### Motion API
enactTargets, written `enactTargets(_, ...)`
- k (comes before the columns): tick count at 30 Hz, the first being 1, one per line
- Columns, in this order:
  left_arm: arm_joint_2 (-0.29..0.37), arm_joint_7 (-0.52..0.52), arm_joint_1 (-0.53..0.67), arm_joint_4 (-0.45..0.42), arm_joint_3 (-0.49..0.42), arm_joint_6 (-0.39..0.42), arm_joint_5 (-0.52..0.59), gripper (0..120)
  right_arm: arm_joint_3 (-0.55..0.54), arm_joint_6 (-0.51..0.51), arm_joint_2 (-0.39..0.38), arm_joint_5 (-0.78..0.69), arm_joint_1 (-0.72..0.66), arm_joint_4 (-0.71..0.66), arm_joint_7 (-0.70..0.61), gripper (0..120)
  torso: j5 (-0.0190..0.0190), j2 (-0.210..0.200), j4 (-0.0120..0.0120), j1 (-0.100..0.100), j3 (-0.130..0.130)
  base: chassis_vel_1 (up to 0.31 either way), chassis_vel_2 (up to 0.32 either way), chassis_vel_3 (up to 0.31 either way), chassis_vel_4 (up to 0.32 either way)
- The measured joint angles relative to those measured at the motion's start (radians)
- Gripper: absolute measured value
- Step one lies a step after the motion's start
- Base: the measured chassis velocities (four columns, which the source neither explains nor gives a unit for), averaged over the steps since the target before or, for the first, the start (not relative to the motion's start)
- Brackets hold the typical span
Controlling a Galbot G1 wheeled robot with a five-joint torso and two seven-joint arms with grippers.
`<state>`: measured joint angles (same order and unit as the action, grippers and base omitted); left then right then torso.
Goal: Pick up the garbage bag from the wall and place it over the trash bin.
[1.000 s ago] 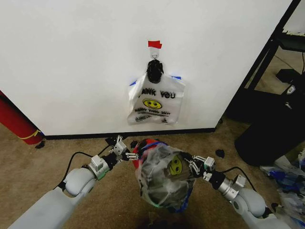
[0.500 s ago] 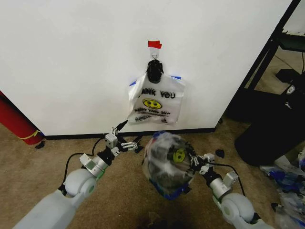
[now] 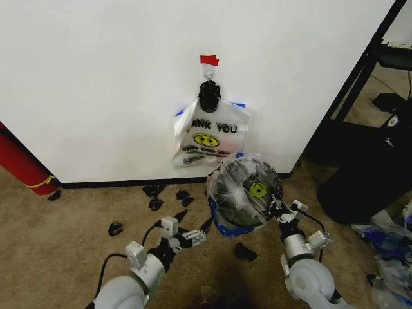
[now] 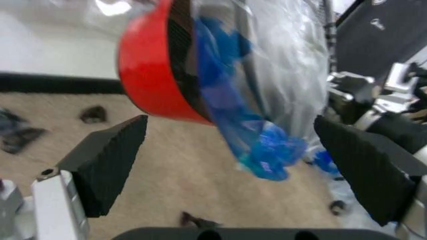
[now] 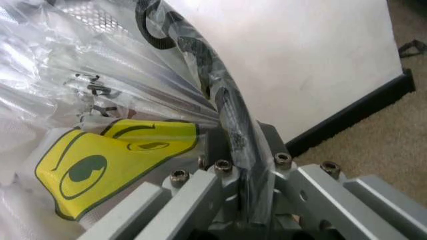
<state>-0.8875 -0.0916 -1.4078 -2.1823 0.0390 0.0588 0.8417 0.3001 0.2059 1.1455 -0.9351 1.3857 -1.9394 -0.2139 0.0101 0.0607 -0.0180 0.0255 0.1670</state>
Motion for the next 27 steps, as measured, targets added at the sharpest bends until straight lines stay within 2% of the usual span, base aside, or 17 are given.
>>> enactTargets(8,-0.020,0.001,0.051,0.018,-0.036,0.051,0.062,95,-0.004,0.007,0.012,-0.006,0.004,-0.009,0.018,0,-0.0001,0.000,-0.0001,0.000,0.000,0.000,0.000,0.000,0.000)
enactTargets(11,-0.029,0.003,0.059,0.029,-0.044,0.055,0.065,83,-0.006,0.005,0.013,-0.005,0.004,-0.017,0.019,0,-0.0001,0.000,-0.0002,0.000,0.000,0.000,0.000,0.000,0.000)
enactTargets(12,-0.029,0.003,0.059,0.029,-0.044,0.055,0.065,83,-0.006,0.005,0.013,-0.005,0.004,-0.017,0.019,0,-0.0001,0.000,-0.0002,0.000,0.000,0.000,0.000,0.000,0.000)
enactTargets(18,-0.040,0.006,0.066,0.045,-0.045,0.058,0.070,57,-0.009,-0.001,0.015,-0.007,0.005,-0.034,0.020,0,0.0000,0.000,-0.0001,0.000,0.000,0.000,0.000,0.000,0.000)
enactTargets(19,-0.040,0.006,0.066,0.045,-0.045,0.058,0.070,57,-0.009,-0.001,0.015,-0.007,0.005,-0.034,0.020,0,0.0000,0.000,-0.0001,0.000,0.000,0.000,0.000,0.000,0.000)
enactTargets(25,-0.040,0.019,0.062,0.045,-0.043,0.058,0.070,30,-0.007,-0.001,0.015,-0.016,0.005,-0.035,0.015,0,0.0000,0.000,0.0000,0.000,0.000,0.000,0.000,0.000,0.000)
enactTargets(27,-0.040,0.022,0.062,0.045,-0.042,0.058,0.069,27,-0.007,-0.001,0.015,-0.018,0.005,-0.037,0.014,0,0.0000,0.000,-0.0001,0.000,0.000,0.000,0.000,0.000,0.000)
